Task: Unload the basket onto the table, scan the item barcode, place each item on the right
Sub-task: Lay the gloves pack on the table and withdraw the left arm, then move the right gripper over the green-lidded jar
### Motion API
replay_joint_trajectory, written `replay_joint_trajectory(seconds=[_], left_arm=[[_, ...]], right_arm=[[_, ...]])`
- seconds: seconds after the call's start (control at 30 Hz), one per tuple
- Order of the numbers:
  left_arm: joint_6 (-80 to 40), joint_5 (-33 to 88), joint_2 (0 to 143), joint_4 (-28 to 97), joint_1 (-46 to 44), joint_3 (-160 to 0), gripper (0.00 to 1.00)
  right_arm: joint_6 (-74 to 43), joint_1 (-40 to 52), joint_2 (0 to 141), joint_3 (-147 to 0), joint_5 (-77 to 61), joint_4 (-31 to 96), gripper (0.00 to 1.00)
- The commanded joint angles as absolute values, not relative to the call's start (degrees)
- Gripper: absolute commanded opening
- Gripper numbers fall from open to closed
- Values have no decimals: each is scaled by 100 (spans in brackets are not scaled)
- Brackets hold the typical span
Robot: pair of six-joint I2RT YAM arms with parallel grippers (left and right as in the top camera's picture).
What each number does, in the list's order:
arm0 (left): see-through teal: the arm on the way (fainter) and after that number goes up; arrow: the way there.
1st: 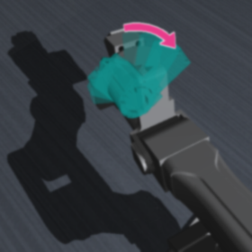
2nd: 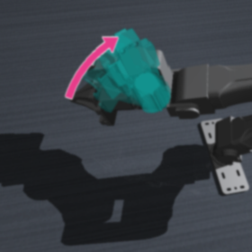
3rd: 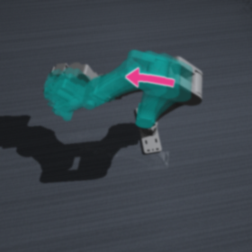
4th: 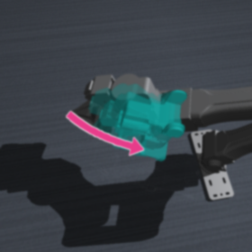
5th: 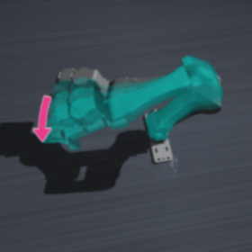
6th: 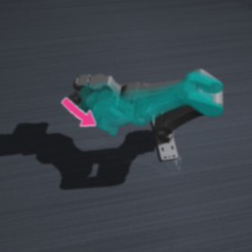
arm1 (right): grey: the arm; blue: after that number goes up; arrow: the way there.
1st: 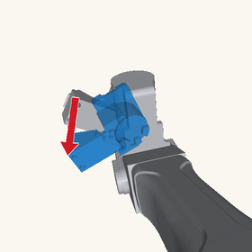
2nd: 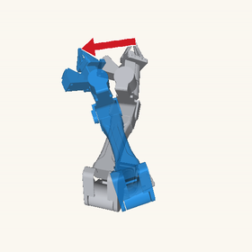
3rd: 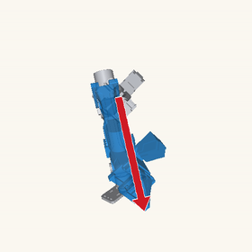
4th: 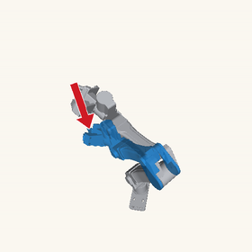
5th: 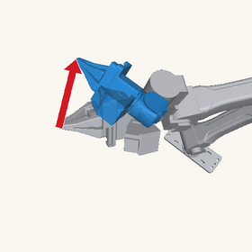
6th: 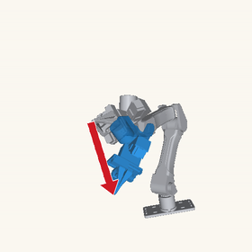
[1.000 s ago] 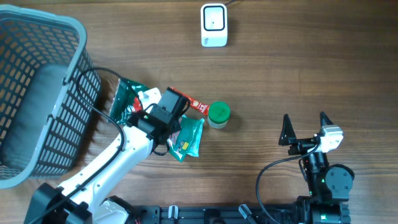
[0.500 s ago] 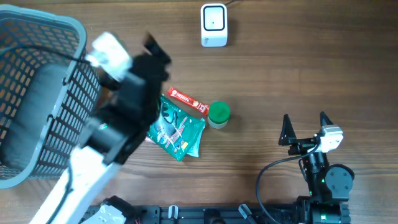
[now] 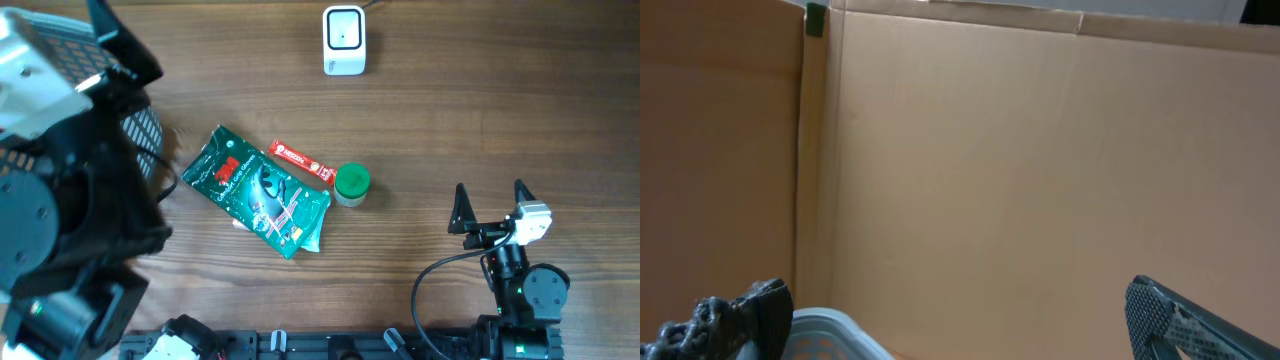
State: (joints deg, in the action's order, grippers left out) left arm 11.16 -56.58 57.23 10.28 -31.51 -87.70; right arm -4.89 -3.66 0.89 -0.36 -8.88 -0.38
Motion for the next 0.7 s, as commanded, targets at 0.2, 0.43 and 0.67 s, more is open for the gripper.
replay_joint_trajectory(seconds=[0.2,0.43,0.67], left_arm=[[751,-4438,3800,1568,-3159,-8123,100],[373,-3623,2526,1693,-2746,-7686,100],[54,-2353,1514,2053,-1251,-7596,100]], right_arm=[[-449,-355,54,-30,-849,-56,100],[-432,-355,54,-30,-840,-60,100],[-2945,-355,132,-30,-1680,-110,100]])
